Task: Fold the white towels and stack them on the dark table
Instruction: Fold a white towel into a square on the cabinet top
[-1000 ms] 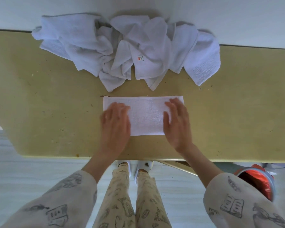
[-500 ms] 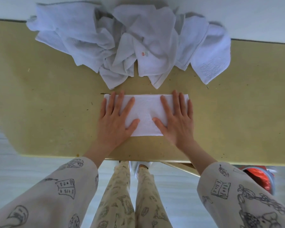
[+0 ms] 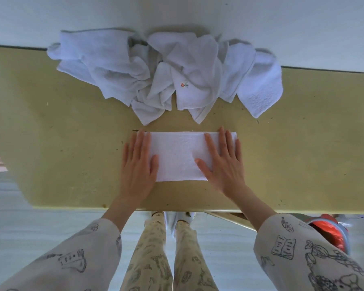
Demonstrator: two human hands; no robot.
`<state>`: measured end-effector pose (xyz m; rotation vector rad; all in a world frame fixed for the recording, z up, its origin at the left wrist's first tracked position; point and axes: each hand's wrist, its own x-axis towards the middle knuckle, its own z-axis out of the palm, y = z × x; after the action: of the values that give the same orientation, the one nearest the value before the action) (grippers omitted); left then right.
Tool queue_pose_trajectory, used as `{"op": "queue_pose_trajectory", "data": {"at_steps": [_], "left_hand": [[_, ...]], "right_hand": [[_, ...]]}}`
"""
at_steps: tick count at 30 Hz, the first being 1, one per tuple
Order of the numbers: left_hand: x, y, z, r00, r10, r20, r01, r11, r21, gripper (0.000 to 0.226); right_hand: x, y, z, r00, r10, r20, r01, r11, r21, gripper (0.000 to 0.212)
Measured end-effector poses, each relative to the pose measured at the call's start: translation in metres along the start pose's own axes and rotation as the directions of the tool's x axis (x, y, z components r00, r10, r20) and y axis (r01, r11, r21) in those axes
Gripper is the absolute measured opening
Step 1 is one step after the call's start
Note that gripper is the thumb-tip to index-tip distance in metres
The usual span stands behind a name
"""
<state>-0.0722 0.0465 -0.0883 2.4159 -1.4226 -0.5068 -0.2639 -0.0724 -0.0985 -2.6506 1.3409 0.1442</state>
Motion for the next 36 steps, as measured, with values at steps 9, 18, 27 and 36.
{"op": "queue_pose_trajectory", "data": {"at_steps": [9, 18, 27, 36], "left_hand": [[-0.003, 0.021, -0.017, 0.779, -0.627, -0.005, 0.614, 0.764, -0.201, 0.05], [0.006, 0.03, -0.033, 0.752, -0.627, 0.204, 0.652, 0.662, -0.37, 0.034], [0.012, 0.024, -0.038, 0.795, -0.589, 0.144, 0.587, 0.688, -0.426, 0.03], [0.006, 0.084, -0.059, 0.968, -0.203, -0.147, 0.14, 0.924, -0.355, 0.02]], "right_hand": [[0.005, -0.048, 0.005, 0.984, -0.175, -0.03, 0.176, 0.984, 0.035, 0.057], [-0.019, -0.059, 0.019, 0.995, -0.09, -0.035, 0.091, 0.995, 0.045, 0.058], [-0.019, -0.062, 0.019, 0.998, -0.058, 0.005, 0.058, 0.996, 0.065, 0.058], [-0.036, -0.03, -0.05, 0.881, 0.458, 0.122, -0.301, 0.341, 0.891, 0.027]]}}
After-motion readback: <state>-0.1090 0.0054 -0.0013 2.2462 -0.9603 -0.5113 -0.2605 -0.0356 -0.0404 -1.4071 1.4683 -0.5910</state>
